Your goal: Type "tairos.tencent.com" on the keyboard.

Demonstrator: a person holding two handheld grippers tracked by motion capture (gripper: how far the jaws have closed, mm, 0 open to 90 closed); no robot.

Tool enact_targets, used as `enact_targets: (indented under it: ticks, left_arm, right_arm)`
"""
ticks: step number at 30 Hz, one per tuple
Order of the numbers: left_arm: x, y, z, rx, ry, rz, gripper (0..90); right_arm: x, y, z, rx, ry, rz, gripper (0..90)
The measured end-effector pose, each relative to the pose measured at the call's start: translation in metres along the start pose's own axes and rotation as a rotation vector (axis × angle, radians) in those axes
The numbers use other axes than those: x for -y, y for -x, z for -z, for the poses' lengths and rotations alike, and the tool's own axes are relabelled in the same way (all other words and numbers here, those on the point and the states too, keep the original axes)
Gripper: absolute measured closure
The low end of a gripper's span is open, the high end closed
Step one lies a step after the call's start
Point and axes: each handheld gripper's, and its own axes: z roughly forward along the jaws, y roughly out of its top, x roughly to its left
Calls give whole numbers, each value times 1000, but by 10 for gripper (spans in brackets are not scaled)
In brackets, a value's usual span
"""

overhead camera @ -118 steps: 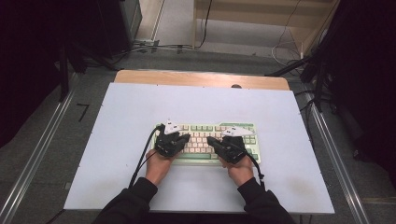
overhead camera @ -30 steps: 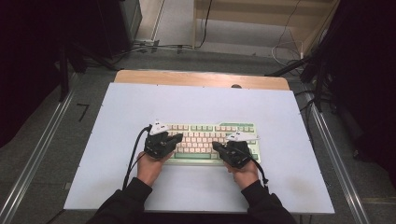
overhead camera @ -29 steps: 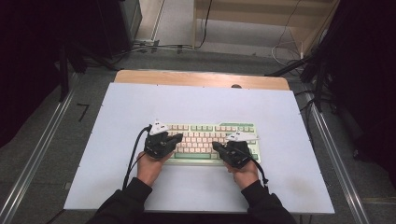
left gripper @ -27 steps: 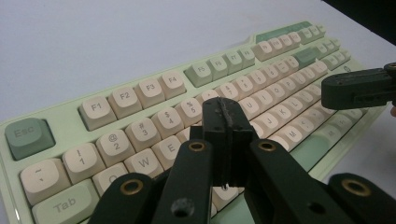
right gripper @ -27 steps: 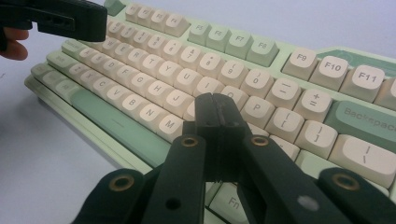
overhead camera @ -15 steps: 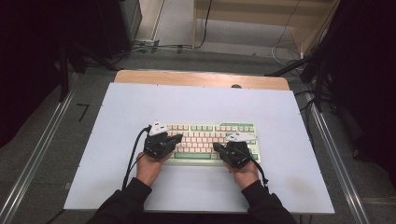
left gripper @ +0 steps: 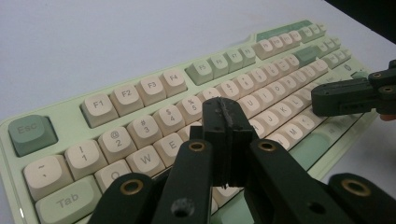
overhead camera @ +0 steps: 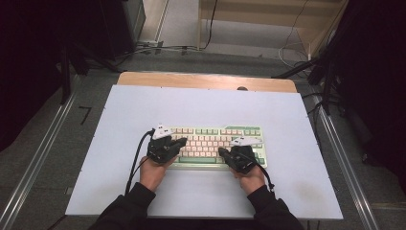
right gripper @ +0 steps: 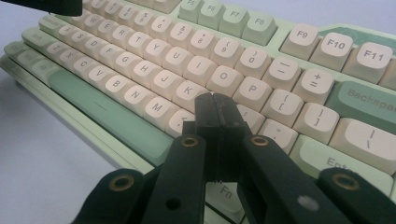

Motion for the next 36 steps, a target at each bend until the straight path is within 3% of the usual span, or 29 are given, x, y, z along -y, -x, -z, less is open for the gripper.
enact_targets:
  ticks: [27,31,36]
  left_arm:
    - [1,0,0,-1,-2,-1,900]
    - [1,0,0,-1,-1,0,900]
    - [1,0,0,3,-5,1,900]
  right_arm:
    - [1,-2,-2,6,-16,16,873]
    - [-2,-1,5,6,36,-3,873]
    - [-3,-1,5,4,38,-3,873]
